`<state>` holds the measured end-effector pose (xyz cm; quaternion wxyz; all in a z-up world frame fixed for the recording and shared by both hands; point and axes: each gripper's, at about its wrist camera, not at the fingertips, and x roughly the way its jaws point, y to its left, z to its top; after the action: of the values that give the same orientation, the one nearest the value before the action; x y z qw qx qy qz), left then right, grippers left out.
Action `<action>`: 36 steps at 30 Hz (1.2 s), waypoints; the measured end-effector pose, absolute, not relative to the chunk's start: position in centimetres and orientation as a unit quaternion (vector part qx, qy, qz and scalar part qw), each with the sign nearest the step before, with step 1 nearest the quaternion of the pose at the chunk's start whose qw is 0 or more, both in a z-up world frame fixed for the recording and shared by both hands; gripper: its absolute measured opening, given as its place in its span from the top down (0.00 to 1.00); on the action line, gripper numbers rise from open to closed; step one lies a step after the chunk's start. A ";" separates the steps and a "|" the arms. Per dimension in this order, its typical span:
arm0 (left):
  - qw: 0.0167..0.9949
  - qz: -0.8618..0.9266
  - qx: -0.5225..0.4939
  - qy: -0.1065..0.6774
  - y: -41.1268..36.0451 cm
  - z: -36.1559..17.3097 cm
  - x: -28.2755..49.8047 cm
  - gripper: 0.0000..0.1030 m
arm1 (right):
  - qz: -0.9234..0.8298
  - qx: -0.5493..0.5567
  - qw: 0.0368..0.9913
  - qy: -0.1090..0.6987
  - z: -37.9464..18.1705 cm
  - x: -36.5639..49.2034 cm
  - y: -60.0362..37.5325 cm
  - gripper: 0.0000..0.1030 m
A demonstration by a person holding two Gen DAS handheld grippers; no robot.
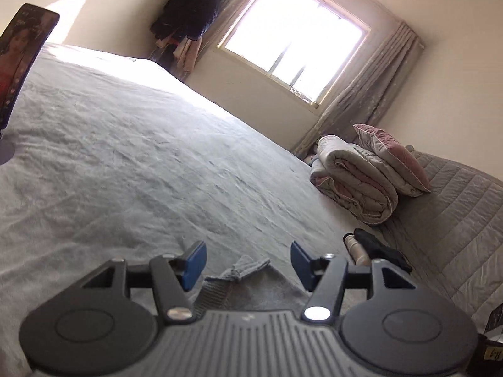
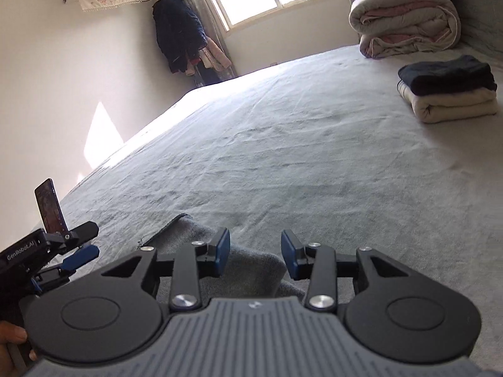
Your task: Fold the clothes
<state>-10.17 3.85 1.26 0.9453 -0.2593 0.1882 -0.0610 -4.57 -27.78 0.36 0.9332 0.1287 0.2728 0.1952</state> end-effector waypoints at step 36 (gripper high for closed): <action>0.937 -0.152 -0.107 0.297 3.3 -1.6 -0.3 0.59 | 0.181 0.152 0.909 0.343 -1.8 -3.7 -30.0 0.62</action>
<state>-0.33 3.27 -1.64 0.9366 -0.1069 0.2972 -0.1520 -3.73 -30.02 -1.76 0.9091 0.1520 0.3430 0.1813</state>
